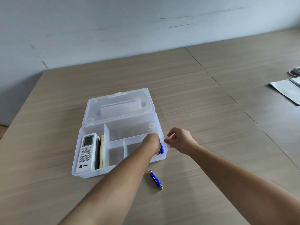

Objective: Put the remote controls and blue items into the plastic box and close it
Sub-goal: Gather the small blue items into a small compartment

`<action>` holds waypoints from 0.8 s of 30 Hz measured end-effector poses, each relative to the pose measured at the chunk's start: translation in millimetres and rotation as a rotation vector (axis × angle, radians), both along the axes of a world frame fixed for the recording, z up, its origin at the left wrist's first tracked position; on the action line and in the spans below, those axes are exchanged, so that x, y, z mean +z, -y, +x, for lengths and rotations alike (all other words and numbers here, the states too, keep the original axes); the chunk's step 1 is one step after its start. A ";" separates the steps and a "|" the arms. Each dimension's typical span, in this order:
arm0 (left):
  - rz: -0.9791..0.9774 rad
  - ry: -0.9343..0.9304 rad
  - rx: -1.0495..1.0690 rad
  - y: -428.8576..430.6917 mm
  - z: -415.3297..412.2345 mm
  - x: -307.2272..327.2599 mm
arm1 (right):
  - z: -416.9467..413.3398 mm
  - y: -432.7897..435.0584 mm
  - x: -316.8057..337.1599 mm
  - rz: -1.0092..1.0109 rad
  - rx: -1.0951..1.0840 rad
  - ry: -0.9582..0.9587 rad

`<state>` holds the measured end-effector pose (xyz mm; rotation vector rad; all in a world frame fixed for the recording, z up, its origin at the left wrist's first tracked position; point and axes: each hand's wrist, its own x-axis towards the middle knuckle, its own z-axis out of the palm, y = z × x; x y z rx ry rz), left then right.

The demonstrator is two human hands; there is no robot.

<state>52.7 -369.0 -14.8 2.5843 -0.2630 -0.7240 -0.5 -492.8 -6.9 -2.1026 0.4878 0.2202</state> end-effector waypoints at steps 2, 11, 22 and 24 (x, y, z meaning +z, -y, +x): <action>0.126 0.039 -0.045 -2.5 -3.4 13.3 | 1.2 5.5 3.6 -0.060 -0.054 0.033; 0.228 0.070 -0.109 -28.9 -50.4 53.0 | 0.6 25.7 -4.0 -0.429 0.160 -0.069; 0.316 -0.113 0.083 -48.0 -90.6 -28.2 | -26.5 20.1 -43.0 -0.697 0.262 -0.061; 0.272 -0.158 0.080 -47.5 -93.8 -28.0 | -28.1 17.4 -45.3 -0.673 0.234 -0.062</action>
